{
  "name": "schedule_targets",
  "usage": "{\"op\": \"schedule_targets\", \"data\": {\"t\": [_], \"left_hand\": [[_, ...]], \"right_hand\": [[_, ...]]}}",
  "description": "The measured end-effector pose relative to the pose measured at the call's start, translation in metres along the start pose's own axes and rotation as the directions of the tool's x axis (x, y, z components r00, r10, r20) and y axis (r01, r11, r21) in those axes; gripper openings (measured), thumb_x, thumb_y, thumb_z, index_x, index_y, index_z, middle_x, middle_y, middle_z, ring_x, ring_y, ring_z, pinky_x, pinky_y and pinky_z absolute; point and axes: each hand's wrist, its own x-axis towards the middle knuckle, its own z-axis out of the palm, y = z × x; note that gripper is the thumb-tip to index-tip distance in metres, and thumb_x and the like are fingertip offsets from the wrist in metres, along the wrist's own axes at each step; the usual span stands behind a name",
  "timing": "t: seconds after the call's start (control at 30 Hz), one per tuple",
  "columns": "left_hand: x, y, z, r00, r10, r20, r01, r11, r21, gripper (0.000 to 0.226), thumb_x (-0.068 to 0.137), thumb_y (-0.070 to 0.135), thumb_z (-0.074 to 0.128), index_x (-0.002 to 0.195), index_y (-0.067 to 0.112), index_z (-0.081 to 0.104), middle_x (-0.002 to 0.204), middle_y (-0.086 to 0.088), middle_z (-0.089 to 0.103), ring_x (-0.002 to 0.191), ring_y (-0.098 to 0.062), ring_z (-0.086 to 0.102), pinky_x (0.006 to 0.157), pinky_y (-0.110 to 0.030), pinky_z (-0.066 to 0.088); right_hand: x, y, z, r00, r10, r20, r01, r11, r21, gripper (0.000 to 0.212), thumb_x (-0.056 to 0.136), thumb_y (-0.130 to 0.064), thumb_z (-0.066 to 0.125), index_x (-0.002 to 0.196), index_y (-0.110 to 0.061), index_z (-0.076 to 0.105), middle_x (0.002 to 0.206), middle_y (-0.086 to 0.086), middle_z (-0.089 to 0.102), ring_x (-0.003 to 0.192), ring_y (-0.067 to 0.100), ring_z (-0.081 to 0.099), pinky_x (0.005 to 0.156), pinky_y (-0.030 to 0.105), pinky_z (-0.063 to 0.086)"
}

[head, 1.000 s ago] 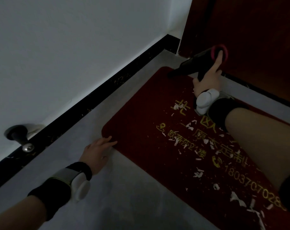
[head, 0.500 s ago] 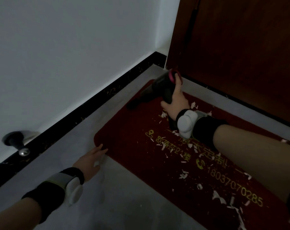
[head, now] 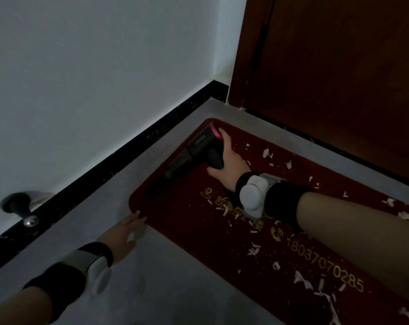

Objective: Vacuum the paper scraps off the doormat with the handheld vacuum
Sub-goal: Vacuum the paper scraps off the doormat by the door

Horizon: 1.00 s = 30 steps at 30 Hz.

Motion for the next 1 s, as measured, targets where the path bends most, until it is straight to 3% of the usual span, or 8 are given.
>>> {"op": "schedule_targets", "data": {"t": [0.17,0.27,0.33,0.43,0.57,0.7,0.87,1.0], "left_hand": [[-0.001,0.003,-0.001,1.000,-0.016,0.020,0.016,1.000,0.017,0.073,0.094,0.011,0.048,0.150,0.024,0.004,0.158,0.004,-0.004,0.144,-0.013,0.014,0.112,-0.018,0.016],[-0.003,0.003,0.001,1.000,-0.018,0.002,0.018,0.999,0.027,0.074,0.094,0.013,0.049,0.150,0.023,0.002,0.158,0.004,-0.003,0.144,-0.013,0.015,0.111,-0.018,0.015],[-0.008,0.003,0.003,1.000,-0.005,-0.019,0.005,0.999,0.037,0.075,0.094,0.015,0.050,0.150,0.018,0.000,0.157,0.005,-0.002,0.143,-0.013,0.016,0.109,-0.017,0.012],[-0.019,0.004,0.008,0.998,0.013,-0.060,-0.018,0.997,-0.075,0.076,0.093,0.010,0.050,0.148,0.010,-0.002,0.156,0.006,0.005,0.142,-0.014,0.019,0.105,-0.012,0.009],[-0.030,0.001,0.000,0.962,-0.175,-0.211,0.131,0.969,-0.207,0.068,0.094,0.010,0.050,0.150,0.013,0.011,0.157,-0.007,0.015,0.143,-0.022,0.022,0.113,-0.024,0.016],[-0.040,-0.013,-0.013,0.921,-0.308,-0.240,0.252,0.939,-0.235,0.067,0.094,0.017,0.052,0.149,0.010,0.015,0.154,-0.013,0.022,0.140,-0.028,0.027,0.112,-0.031,0.022],[-0.054,-0.034,-0.012,0.905,-0.363,-0.224,0.303,0.916,-0.263,0.074,0.089,0.010,0.057,0.149,0.008,0.014,0.152,-0.016,0.025,0.138,-0.030,0.031,0.110,-0.031,0.025],[-0.066,-0.044,-0.009,0.905,-0.372,-0.207,0.306,0.907,-0.290,0.077,0.087,0.007,0.059,0.150,0.009,0.014,0.151,-0.017,0.028,0.137,-0.030,0.033,0.111,-0.033,0.027]], "right_hand": [[0.005,0.017,-0.024,0.994,0.075,-0.083,-0.079,0.996,-0.035,0.100,0.081,-0.011,0.065,0.150,-0.028,-0.005,0.102,0.009,0.063,0.077,0.026,0.064,0.069,0.037,0.054],[0.008,0.030,-0.037,0.983,0.090,-0.163,-0.097,0.995,-0.038,0.098,0.082,-0.010,0.064,0.150,-0.026,-0.005,0.097,0.007,0.060,0.072,0.021,0.058,0.061,0.029,0.045],[0.006,0.037,-0.043,0.980,0.105,-0.170,-0.112,0.993,-0.031,0.098,0.084,-0.009,0.064,0.151,-0.021,-0.005,0.101,0.009,0.058,0.077,0.023,0.056,0.063,0.028,0.041],[0.001,0.043,-0.042,0.986,0.114,-0.123,-0.112,0.993,0.023,0.099,0.083,-0.009,0.067,0.151,-0.020,-0.004,0.118,0.015,0.058,0.096,0.034,0.060,0.077,0.038,0.049],[-0.009,0.033,-0.026,0.999,0.037,0.013,-0.038,0.996,0.082,0.099,0.081,-0.011,0.070,0.150,-0.022,-0.001,0.116,0.008,0.055,0.104,0.032,0.059,0.088,0.042,0.049],[-0.017,0.004,0.004,0.992,-0.044,0.117,0.036,0.997,0.069,0.098,0.082,-0.011,0.068,0.150,-0.025,-0.001,0.114,0.015,0.059,0.091,0.033,0.063,0.083,0.045,0.052],[-0.014,-0.022,0.021,0.970,-0.153,0.190,0.149,0.988,0.034,0.100,0.081,-0.014,0.070,0.149,-0.031,-0.001,0.105,0.007,0.060,0.078,0.019,0.063,0.071,0.029,0.049],[-0.028,-0.034,0.033,0.929,-0.178,0.325,0.171,0.984,0.050,0.100,0.081,-0.013,0.071,0.149,-0.032,-0.001,0.105,0.009,0.061,0.079,0.022,0.065,0.074,0.034,0.054]]}}
